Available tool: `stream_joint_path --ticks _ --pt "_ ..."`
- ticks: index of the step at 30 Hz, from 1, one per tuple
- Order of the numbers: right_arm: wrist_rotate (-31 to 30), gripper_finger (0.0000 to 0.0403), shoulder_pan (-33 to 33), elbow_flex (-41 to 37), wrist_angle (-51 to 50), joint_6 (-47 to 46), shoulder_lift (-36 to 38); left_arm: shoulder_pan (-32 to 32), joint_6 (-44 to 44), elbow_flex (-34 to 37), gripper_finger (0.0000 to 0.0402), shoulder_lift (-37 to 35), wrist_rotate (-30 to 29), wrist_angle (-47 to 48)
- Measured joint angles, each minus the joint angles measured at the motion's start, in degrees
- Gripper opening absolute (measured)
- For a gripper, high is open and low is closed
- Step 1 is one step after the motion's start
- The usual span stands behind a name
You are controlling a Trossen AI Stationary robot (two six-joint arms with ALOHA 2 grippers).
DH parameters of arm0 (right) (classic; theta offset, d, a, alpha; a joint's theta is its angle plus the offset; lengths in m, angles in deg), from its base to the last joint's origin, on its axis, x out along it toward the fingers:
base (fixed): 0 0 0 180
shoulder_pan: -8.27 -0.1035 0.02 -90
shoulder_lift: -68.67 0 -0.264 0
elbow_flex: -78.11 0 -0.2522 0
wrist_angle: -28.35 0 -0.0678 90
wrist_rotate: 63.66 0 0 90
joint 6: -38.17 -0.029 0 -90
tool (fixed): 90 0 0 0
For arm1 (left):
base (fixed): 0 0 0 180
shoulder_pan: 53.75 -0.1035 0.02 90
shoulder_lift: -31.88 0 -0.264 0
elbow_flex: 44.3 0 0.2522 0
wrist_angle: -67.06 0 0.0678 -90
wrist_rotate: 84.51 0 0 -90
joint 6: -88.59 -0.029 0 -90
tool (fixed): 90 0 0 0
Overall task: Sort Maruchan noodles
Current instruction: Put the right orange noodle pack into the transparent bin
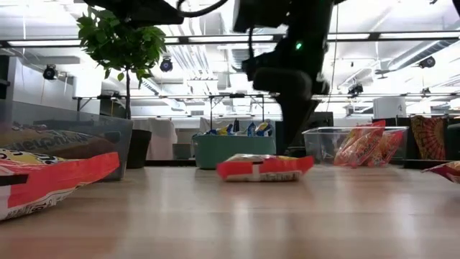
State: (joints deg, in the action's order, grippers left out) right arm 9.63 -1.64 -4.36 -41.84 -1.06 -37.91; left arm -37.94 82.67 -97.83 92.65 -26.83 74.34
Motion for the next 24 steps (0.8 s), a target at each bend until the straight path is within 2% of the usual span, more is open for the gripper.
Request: stream_joint_path --ticks 7,13,18,24 --pt "0.86 0.0009 1.56 -4.59 -0.21 4.01 7.35 -0.04 0.42 0.0 0.0037 1.59 0.24 -0.75" --pt "6.96 0.0009 3.29 -18.01 12.88 3.77 16.17 -0.42 0.14 -0.35 0.0037 7.13 5.58 -0.82" --pt "8.49 0.0009 6.54 -30.23 26.44 -1.34 23.76 -1.8 -2.59 -5.72 0.0037 15.47 10.39 1.85" --pt "8.03 0.0009 10.97 -39.15 35.61 -7.62 29.64 -3.06 -5.51 -16.06 0.0037 28.19 12.31 12.08"
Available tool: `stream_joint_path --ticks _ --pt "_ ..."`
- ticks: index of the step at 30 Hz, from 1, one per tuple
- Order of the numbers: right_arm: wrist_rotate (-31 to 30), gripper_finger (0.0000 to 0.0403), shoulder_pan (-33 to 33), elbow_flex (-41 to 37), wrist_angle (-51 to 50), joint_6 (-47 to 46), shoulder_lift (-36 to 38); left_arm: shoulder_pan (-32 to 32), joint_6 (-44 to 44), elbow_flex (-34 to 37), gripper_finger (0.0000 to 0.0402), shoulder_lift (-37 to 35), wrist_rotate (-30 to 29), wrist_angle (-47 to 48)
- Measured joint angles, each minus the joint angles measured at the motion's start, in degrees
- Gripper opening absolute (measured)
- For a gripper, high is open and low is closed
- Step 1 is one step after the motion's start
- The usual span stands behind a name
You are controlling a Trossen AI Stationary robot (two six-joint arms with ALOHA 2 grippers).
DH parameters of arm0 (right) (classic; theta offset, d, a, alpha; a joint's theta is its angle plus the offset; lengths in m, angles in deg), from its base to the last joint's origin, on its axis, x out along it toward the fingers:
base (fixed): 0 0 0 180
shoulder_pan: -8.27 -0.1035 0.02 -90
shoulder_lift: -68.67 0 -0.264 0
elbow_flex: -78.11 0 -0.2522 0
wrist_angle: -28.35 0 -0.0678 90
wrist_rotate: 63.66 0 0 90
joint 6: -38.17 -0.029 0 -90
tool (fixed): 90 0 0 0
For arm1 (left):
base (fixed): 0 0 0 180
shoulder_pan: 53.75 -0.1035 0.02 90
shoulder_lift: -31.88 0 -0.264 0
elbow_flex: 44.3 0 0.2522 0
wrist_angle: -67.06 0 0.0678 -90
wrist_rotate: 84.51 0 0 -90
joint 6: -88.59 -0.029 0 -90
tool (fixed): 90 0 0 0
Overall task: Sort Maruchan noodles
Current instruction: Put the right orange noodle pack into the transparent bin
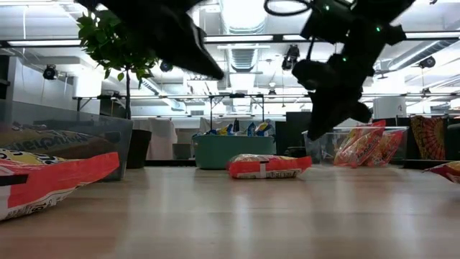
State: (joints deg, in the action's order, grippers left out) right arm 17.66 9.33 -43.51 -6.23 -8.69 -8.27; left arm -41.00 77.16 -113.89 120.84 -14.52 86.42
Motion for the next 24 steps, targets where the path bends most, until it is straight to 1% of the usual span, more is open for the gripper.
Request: stream_joint_path --ticks 4,8,11,20,22,24 --pt "-1.0 0.0009 2.87 -2.05 0.17 0.81 1.29 -1.24 -1.4 -5.05 0.0037 7.88 -0.01 3.93" --pt "-1.69 0.0009 4.08 -2.36 0.23 4.31 1.02 -2.75 -1.26 -6.75 0.0037 12.06 -0.04 5.05" --pt "-1.78 0.0009 4.21 -2.36 0.13 4.42 0.17 -3.73 -0.07 -6.91 0.0037 13.22 0.0 4.63" --pt "-2.11 0.0009 4.43 -2.43 0.29 4.02 -2.08 -5.07 5.0 -6.25 0.0037 13.23 0.0 4.18" --pt "-3.35 0.001 4.5 -2.43 0.48 4.59 -2.3 -5.05 6.2 -6.25 0.0037 13.23 0.02 3.87" --pt "-3.35 0.0014 5.02 -2.43 0.15 6.16 -2.44 -5.04 7.83 -6.25 0.0037 13.23 0.03 3.18"
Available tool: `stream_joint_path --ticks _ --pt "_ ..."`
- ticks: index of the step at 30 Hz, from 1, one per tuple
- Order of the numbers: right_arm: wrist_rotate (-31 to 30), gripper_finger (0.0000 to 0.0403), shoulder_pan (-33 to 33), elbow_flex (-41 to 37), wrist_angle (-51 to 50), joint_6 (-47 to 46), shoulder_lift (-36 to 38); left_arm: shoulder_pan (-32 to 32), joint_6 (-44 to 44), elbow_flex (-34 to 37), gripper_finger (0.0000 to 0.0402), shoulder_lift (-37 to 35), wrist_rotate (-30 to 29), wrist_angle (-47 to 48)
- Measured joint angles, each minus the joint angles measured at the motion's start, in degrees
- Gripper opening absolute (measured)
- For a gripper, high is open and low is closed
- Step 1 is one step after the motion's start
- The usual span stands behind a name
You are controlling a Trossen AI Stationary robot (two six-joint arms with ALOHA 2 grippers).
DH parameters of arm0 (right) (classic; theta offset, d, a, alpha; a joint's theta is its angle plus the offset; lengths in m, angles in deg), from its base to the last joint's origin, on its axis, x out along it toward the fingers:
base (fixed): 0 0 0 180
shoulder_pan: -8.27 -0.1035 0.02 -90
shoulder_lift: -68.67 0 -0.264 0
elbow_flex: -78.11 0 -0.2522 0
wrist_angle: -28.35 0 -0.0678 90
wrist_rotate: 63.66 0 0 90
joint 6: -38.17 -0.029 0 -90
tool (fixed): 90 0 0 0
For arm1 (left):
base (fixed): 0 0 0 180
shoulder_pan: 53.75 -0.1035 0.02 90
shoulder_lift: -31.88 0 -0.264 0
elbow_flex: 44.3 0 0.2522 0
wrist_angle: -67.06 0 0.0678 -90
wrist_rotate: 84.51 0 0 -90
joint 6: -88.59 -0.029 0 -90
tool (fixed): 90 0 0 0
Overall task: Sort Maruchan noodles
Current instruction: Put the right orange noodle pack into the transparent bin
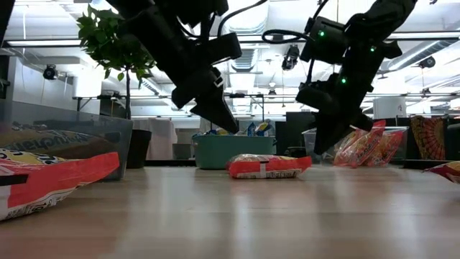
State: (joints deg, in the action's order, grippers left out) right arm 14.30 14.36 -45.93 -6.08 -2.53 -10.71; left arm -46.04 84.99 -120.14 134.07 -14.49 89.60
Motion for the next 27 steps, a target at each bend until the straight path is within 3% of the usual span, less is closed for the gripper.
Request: stream_joint_path --ticks 6,20,27 --pt "-2.16 0.0062 1.16 -0.07 1.94 -0.31 -0.49 0.06 4.13 0.04 0.0037 0.0 0.01 -2.26" --pt "-1.05 0.0268 -0.18 -7.41 25.01 -3.02 -0.67 -0.12 3.02 0.42 0.0037 5.42 -0.08 -5.8" --pt "-3.0 0.0321 0.33 -13.41 37.33 -6.74 -0.67 -0.54 3.29 0.31 0.0037 8.11 -0.33 -6.05"
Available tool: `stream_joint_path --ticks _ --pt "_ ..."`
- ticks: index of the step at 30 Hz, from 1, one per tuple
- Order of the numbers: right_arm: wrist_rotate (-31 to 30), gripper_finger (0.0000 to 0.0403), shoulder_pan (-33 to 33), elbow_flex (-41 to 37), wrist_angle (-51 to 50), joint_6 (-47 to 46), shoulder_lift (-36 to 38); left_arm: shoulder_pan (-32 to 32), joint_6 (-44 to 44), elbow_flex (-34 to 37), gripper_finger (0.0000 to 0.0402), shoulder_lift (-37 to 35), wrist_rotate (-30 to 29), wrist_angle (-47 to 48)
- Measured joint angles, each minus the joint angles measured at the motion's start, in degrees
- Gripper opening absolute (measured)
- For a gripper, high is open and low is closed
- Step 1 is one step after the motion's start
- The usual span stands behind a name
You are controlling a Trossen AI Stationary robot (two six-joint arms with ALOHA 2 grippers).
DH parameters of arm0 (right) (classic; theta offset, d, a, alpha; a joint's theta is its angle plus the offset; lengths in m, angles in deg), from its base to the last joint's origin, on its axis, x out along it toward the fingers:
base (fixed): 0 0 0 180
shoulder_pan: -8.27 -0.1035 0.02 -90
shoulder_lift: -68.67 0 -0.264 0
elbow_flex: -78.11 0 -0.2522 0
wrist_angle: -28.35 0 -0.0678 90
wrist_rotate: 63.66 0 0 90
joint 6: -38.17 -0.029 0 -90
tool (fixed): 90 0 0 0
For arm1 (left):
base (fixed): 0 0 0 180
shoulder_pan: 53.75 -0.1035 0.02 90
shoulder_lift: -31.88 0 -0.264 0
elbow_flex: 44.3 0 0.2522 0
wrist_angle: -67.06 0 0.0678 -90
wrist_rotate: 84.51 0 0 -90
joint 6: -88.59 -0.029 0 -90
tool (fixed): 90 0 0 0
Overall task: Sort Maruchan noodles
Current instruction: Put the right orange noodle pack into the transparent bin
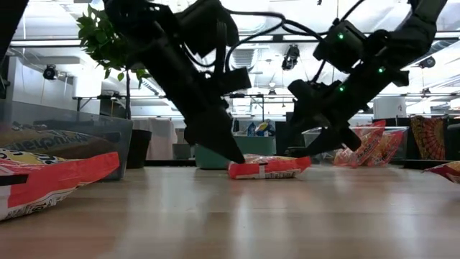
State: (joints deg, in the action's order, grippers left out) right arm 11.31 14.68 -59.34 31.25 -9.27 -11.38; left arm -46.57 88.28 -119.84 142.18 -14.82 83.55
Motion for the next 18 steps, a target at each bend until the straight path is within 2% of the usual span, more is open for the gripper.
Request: stream_joint_path --ticks 18 --pt "-1.1 0.0327 -0.52 -1.83 3.35 -1.68 -0.02 -0.43 2.38 -0.08 0.0037 2.4 -0.36 -0.34"
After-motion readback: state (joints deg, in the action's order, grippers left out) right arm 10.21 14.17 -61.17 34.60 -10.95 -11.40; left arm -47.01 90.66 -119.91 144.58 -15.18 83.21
